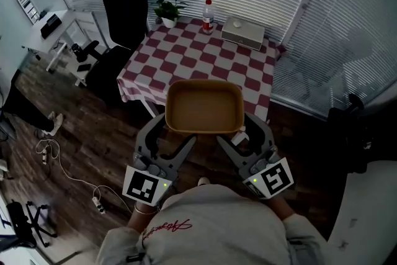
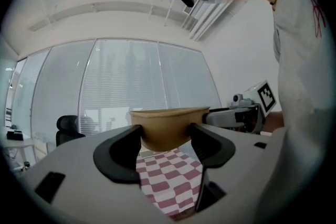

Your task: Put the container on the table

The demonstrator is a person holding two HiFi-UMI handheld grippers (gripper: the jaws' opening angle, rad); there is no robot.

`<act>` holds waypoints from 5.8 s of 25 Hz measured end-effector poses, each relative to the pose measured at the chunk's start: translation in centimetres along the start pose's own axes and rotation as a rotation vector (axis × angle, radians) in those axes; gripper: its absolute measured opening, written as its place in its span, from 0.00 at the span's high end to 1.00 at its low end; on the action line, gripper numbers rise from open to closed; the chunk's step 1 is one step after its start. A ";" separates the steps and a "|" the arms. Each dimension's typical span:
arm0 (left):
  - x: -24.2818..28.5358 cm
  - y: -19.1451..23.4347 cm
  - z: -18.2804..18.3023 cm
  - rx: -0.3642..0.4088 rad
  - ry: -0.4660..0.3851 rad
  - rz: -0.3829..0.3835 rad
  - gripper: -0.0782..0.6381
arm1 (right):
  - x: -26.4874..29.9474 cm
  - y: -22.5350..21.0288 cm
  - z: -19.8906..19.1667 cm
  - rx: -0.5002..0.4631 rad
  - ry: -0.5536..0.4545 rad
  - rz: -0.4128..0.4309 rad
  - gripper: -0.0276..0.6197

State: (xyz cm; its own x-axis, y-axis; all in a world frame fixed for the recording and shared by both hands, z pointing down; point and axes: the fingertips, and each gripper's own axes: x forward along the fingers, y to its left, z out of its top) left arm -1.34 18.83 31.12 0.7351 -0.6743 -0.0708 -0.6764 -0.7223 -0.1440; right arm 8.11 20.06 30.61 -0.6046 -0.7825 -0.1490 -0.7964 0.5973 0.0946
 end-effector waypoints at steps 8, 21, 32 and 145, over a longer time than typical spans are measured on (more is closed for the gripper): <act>1.0 0.4 -0.4 -0.006 0.014 0.026 0.48 | 0.6 -1.2 -0.7 0.030 0.002 0.016 0.51; 1.6 1.8 -0.7 0.015 0.013 0.027 0.48 | 2.1 -1.6 -0.9 0.036 -0.006 0.020 0.51; 2.1 2.4 -1.0 -0.004 0.024 0.032 0.48 | 2.8 -2.1 -1.2 0.028 -0.008 0.022 0.51; 25.1 29.8 -6.1 0.043 0.031 -0.006 0.48 | 32.1 -22.0 -7.0 0.009 0.041 0.007 0.51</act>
State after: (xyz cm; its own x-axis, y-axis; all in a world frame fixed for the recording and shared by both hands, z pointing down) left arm -3.29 -20.55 31.10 0.7367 -0.6751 -0.0397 -0.6692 -0.7193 -0.1864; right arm 6.15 -19.46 30.63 -0.6105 -0.7846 -0.1082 -0.7920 0.6043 0.0869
